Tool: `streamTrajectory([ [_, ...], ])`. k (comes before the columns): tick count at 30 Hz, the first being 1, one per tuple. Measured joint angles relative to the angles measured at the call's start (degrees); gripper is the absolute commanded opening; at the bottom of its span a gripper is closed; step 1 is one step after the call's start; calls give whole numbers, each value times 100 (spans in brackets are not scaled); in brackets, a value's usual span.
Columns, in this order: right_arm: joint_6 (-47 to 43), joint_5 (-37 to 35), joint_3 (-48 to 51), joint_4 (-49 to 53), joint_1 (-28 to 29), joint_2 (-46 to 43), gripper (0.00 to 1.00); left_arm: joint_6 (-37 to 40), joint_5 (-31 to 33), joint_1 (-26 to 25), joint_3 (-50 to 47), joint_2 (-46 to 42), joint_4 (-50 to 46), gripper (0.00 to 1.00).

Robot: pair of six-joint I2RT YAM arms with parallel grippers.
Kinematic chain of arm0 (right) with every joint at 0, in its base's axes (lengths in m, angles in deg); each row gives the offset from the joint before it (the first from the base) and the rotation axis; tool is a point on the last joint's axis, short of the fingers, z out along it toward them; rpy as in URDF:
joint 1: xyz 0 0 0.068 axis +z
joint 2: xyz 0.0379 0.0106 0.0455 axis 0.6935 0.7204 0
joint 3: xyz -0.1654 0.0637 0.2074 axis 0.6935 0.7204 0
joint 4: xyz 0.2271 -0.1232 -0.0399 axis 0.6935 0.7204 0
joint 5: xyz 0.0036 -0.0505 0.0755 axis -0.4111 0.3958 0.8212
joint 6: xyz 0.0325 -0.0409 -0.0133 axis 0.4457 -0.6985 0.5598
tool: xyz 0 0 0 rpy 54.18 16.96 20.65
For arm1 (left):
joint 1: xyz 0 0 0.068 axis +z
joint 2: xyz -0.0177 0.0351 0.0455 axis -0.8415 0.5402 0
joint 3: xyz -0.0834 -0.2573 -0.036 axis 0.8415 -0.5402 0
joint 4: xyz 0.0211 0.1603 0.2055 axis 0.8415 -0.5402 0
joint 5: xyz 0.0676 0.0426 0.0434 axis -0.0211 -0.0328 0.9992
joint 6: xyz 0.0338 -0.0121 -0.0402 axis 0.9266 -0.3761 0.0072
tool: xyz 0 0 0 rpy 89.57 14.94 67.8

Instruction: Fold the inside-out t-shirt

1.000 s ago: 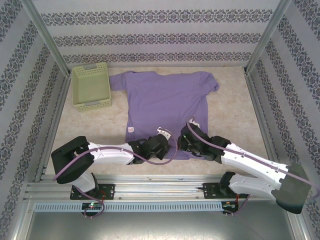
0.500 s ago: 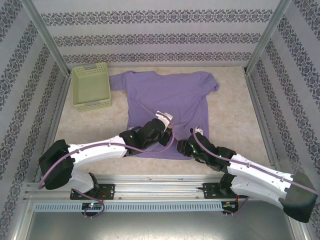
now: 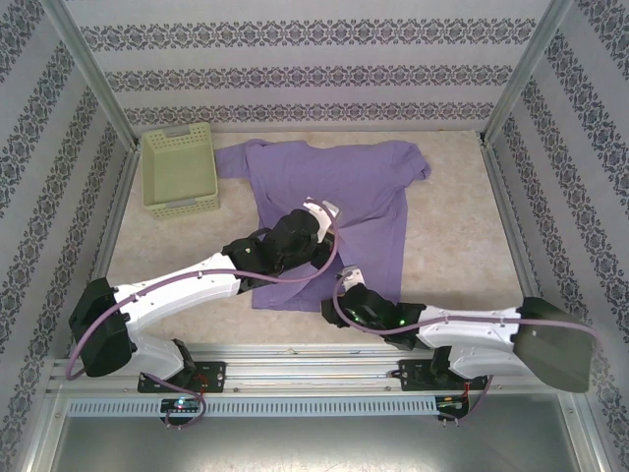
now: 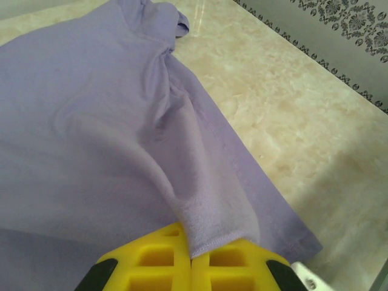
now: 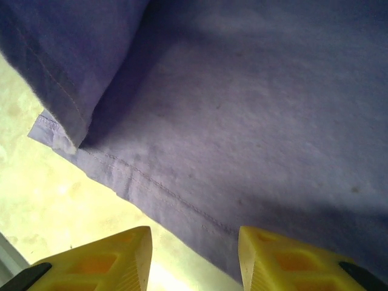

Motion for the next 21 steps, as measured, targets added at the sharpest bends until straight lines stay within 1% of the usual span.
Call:
streamTrajectory([
  [7,-678,-181,-632,-444,-44,1141,42,85,-129,105,87,-197,-210,0],
  [13,-1117,-476,-1141,-444,-199,1884,43,160,-162,184,179,-334,-407,0],
  [15,-1189,-555,-1239,-420,-313,2011,44,190,-173,203,199,-389,-435,0],
  [18,-1322,-597,-1261,-422,-643,2065,49,232,-195,227,203,-501,-533,0],
  [21,-1491,-623,-1305,-420,-960,2109,58,302,-238,232,282,-603,-662,0],
])
